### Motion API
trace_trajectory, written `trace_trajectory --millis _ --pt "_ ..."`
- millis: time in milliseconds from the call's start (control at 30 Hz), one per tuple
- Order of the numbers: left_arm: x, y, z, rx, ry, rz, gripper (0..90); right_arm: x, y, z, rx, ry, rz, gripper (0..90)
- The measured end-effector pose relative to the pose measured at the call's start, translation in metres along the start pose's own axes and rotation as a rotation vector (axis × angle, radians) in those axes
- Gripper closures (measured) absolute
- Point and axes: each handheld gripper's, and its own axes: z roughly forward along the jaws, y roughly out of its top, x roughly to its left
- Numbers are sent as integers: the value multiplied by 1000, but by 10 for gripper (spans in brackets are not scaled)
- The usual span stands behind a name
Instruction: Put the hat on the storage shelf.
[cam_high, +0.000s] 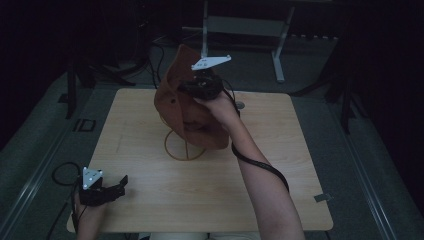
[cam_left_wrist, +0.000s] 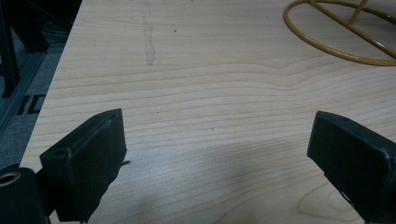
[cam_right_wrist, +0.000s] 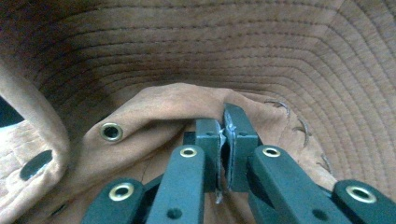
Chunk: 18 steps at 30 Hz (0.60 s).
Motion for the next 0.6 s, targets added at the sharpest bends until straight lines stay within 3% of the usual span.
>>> trace_trajectory --millis 133,200,267,367,600 --pt "0 0 0 -2 -6 -1 56 2 0 8 13 8 5 795" --pt "0 0 0 -2 -8 0 56 3 -1 11 13 12 18 641" --pt "0 -1 0 -3 -7 -3 56 4 -1 14 10 -15 14 478" --pt "1 -1 0 -5 -7 -5 56 4 0 14 -5 -21 37 341" --pt "0 -1 0 -6 -4 -7 56 1 -3 8 -18 -25 67 192"
